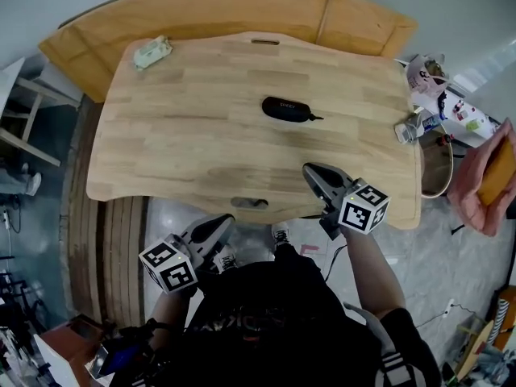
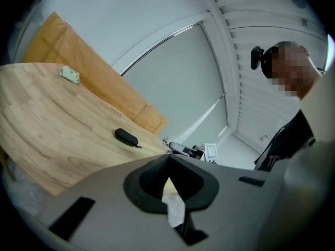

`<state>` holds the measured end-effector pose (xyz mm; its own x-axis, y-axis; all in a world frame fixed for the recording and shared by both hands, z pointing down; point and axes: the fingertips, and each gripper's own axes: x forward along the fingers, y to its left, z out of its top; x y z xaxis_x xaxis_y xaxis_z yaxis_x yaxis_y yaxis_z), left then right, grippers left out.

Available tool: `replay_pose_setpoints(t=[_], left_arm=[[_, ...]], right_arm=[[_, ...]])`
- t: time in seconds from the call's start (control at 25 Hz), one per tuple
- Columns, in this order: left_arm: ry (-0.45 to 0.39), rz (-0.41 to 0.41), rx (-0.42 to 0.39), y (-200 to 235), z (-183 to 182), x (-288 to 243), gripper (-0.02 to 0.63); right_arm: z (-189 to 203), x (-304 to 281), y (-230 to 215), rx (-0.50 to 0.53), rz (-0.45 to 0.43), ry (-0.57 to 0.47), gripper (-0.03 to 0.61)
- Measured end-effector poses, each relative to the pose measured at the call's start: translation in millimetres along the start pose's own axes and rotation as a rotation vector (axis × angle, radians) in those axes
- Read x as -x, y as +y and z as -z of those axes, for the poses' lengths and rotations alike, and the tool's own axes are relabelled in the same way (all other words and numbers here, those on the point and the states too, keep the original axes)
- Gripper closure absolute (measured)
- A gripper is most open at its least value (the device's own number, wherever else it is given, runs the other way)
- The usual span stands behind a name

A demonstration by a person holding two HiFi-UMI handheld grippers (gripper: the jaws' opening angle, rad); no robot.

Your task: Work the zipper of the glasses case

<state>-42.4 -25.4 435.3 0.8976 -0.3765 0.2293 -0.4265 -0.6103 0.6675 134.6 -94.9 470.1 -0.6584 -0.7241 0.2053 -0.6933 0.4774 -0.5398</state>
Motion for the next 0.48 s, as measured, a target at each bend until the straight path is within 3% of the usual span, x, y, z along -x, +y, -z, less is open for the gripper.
replay_pose_setpoints(t=[0.2, 0.48], left_arm=[[-0.042, -0.057, 0.021, 2, -5, -20, 0.603], [-0.096, -0.149, 0.066, 5, -5, -39, 0.603]], right_arm=[[-15, -13, -57, 0.043, 0.040, 0.074, 0.565], [-31, -49, -127, 0.277, 0.062, 0.242, 0.563]])
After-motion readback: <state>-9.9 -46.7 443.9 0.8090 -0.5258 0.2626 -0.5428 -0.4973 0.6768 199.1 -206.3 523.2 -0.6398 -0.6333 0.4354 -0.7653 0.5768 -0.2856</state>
